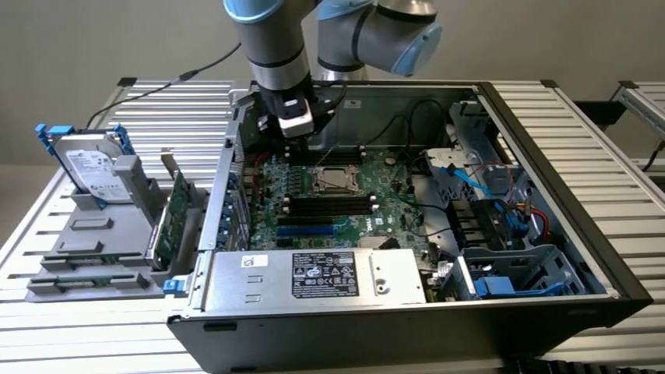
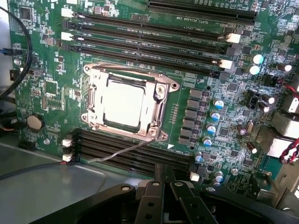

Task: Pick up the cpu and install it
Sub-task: 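Install the first cpu locking lever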

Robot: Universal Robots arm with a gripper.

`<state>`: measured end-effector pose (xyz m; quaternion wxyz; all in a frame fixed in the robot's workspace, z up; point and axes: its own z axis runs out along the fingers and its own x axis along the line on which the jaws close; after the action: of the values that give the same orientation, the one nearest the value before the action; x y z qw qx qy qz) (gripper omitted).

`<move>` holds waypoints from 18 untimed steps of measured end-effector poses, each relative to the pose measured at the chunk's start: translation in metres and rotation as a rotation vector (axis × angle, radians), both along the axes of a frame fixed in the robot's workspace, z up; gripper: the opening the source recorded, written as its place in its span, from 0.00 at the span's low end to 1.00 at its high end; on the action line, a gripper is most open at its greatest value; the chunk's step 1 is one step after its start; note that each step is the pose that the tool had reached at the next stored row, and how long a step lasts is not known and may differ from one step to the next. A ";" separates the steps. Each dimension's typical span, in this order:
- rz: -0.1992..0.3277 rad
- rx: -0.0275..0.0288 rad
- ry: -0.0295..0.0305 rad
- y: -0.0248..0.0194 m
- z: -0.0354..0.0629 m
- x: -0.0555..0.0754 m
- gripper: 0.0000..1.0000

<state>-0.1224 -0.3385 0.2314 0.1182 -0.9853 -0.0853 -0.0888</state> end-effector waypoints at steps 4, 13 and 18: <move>-0.017 -0.0150 -0.0016 0.0011 -0.0030 0.000 0.11; -0.033 -0.0385 -0.0042 0.0119 -0.0081 0.000 0.11; -0.047 -0.0384 -0.0039 0.0191 -0.0125 0.000 0.11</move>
<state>-0.1220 -0.3195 0.2190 0.0969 -0.9890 -0.0643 -0.0918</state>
